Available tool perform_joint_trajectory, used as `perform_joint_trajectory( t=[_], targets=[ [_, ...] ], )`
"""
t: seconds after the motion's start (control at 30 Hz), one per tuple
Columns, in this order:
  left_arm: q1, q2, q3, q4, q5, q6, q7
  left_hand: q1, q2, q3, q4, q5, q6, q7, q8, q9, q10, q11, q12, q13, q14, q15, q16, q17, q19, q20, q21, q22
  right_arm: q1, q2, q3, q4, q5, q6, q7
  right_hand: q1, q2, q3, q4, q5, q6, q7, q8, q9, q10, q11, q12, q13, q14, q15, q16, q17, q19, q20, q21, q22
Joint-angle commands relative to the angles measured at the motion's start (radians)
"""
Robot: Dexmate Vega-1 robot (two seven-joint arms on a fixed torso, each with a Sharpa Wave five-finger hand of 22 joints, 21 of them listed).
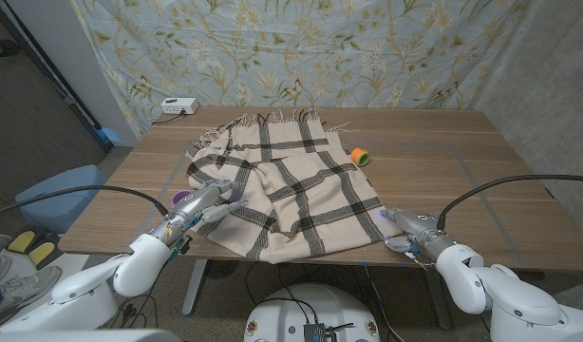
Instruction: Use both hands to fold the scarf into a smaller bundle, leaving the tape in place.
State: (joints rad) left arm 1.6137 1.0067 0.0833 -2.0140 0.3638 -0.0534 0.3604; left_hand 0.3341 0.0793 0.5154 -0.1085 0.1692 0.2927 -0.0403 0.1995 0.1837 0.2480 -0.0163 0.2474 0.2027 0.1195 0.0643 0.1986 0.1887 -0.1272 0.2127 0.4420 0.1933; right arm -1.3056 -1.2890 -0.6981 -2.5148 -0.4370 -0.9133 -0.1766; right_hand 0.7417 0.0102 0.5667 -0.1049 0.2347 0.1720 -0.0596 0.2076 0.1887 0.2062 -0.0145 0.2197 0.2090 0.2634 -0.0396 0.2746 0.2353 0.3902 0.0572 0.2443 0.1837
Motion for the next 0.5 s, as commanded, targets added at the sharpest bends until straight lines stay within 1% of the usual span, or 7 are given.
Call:
perform_joint_trajectory(
  t=[0.03,0.17,0.23,0.27,0.37,0.43,0.5],
  targets=[
    [0.003,-0.010,-0.014,0.000,-0.020,-0.007,-0.022,-0.014,0.001,0.000,0.008,0.003,-0.002,0.006,-0.004,0.005,0.002,0.004,-0.001,0.002,-0.003,-0.005,0.001,0.002,-0.004,0.001,-0.003,0.003,-0.107,0.185,0.029,0.251,-0.046,0.291,-0.369,0.018,0.023,-0.004,-0.012,-0.010,0.028,-0.004,0.007,0.002,0.018,-0.015,0.010,0.001,0.024,-0.042,0.014,0.003,0.021,-0.012,0.006,0.004],
    [0.016,-0.016,-0.024,-0.002,-0.028,-0.009,-0.023,-0.017,0.003,0.000,0.010,0.004,-0.003,0.009,-0.005,0.005,0.001,0.007,-0.003,0.002,-0.003,-0.002,0.001,0.001,-0.003,0.001,-0.003,0.003,-0.086,0.228,0.003,0.295,-0.129,0.313,-0.374,0.053,0.027,-0.007,-0.038,-0.015,0.034,-0.021,0.006,0.001,0.014,-0.027,0.004,0.000,0.040,-0.061,0.020,0.002,0.031,-0.019,0.008,0.004],
    [0.020,-0.020,-0.027,-0.003,-0.029,-0.008,-0.024,-0.021,0.004,-0.001,0.012,0.004,-0.003,0.009,-0.005,0.005,0.003,0.008,-0.003,0.002,-0.003,-0.002,0.002,0.002,-0.002,0.001,-0.004,0.003,-0.089,0.247,0.011,0.325,-0.136,0.360,-0.410,0.105,0.043,-0.018,-0.060,-0.024,0.090,-0.047,0.020,0.001,0.072,-0.045,0.018,-0.002,0.087,-0.088,0.045,0.008,0.060,-0.028,0.018,0.005],
    [0.021,-0.021,-0.027,-0.003,-0.030,-0.007,-0.025,-0.022,0.005,-0.002,0.013,0.004,-0.003,0.009,-0.005,0.005,0.003,0.008,-0.003,0.002,-0.003,-0.002,0.002,0.002,-0.002,0.001,-0.004,0.003,-0.088,0.258,0.008,0.342,-0.157,0.377,-0.434,0.145,0.062,-0.042,-0.062,-0.035,0.167,-0.058,0.036,0.000,0.165,-0.046,0.041,-0.001,0.185,-0.126,0.101,0.027,0.103,-0.039,0.033,0.006],
    [0.024,-0.025,-0.029,-0.003,-0.031,-0.005,-0.029,-0.030,0.010,-0.003,0.018,0.005,-0.004,0.007,-0.005,0.005,0.004,0.006,-0.004,0.002,-0.002,-0.003,0.002,0.002,-0.002,0.001,-0.006,0.004,-0.081,0.298,-0.005,0.392,-0.231,0.421,-0.508,0.212,0.087,-0.104,-0.062,-0.045,0.334,-0.077,0.067,0.000,0.320,-0.066,0.079,0.004,0.306,-0.175,0.212,0.100,0.184,-0.075,0.072,0.013],
    [0.029,-0.022,-0.032,-0.009,-0.019,0.003,-0.028,-0.030,0.010,-0.003,0.017,0.005,-0.005,0.005,-0.005,0.005,0.004,0.004,-0.005,0.002,-0.001,-0.004,0.002,0.001,-0.002,0.001,-0.007,0.004,-0.074,0.334,-0.011,0.441,-0.281,0.472,-0.600,0.272,0.118,-0.134,-0.063,-0.049,0.495,-0.090,0.101,-0.001,0.428,-0.076,0.112,0.010,0.390,-0.183,0.302,0.175,0.225,-0.101,0.104,0.021],
    [0.035,-0.018,-0.040,-0.016,-0.013,0.010,-0.033,-0.028,0.009,-0.003,0.014,0.005,-0.009,-0.001,-0.007,0.004,0.004,0.000,-0.005,0.002,0.000,-0.007,0.002,0.000,-0.002,0.001,-0.008,0.004,-0.074,0.356,-0.005,0.465,-0.310,0.497,-0.651,0.305,0.146,-0.161,-0.051,-0.058,0.681,-0.085,0.140,0.000,0.588,-0.054,0.179,0.031,0.469,-0.185,0.373,0.241,0.243,-0.113,0.137,0.032]
  ],
)
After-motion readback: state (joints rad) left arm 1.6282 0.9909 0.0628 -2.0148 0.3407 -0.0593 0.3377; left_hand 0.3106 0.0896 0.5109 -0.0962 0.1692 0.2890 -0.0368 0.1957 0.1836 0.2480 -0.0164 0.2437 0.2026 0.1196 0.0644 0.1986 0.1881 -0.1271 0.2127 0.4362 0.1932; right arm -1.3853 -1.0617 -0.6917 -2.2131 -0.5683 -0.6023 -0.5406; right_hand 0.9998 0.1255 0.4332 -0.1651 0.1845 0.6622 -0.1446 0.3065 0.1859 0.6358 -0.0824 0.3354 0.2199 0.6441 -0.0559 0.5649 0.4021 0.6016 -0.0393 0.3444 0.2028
